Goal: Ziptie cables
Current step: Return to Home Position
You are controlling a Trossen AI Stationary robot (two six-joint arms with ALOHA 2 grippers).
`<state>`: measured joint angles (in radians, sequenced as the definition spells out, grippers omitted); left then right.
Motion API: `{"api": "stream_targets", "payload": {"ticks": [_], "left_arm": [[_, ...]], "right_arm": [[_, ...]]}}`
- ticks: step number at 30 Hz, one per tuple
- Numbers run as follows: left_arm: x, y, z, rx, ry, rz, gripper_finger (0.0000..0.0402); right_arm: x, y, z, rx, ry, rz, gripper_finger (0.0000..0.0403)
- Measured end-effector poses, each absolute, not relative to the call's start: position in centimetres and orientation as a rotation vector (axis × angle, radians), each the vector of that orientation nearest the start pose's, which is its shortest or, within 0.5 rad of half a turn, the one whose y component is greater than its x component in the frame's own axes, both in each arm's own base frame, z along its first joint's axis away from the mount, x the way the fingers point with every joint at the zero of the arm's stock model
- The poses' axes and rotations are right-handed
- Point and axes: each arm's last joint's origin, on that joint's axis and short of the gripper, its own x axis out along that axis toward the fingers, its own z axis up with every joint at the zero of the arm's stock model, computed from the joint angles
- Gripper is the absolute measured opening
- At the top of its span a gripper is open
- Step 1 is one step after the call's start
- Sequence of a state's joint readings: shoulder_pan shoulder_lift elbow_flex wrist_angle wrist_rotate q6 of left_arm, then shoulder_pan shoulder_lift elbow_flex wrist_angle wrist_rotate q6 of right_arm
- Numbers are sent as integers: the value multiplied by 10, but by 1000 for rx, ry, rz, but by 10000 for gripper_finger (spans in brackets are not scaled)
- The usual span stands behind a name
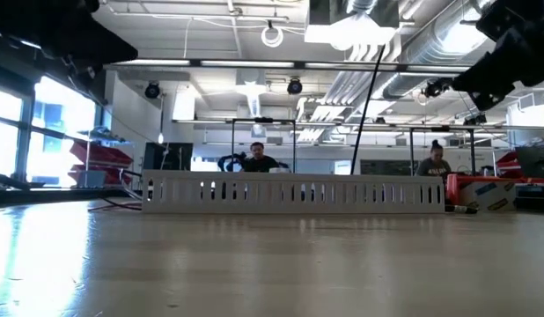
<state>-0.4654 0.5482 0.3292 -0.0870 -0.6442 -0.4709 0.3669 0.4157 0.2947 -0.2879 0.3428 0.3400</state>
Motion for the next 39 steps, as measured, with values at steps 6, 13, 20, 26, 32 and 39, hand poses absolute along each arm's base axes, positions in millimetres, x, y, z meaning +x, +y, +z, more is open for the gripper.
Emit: {"api": "stream_targets", "payload": {"ticks": [6,13,20,26,32,39], "left_arm": [[121,-20,204,-356,117,197,0],[113,-5,197,-306,88,169,0],[90,-4,198,-262,45,168,0],[85,-2,194,-249,61,197,0],[88,-3,183,-223,56,196,0],[97,-6,171,-171,-5,108,0]], "right_arm": [[103,25,186,229,231,46,16],[96,18,179,261,140,106,16],[94,15,170,281,116,114,16],[95,15,170,293,88,105,16],[98,15,166,256,17,110,16],[99,13,166,211,9,51,16]]}}
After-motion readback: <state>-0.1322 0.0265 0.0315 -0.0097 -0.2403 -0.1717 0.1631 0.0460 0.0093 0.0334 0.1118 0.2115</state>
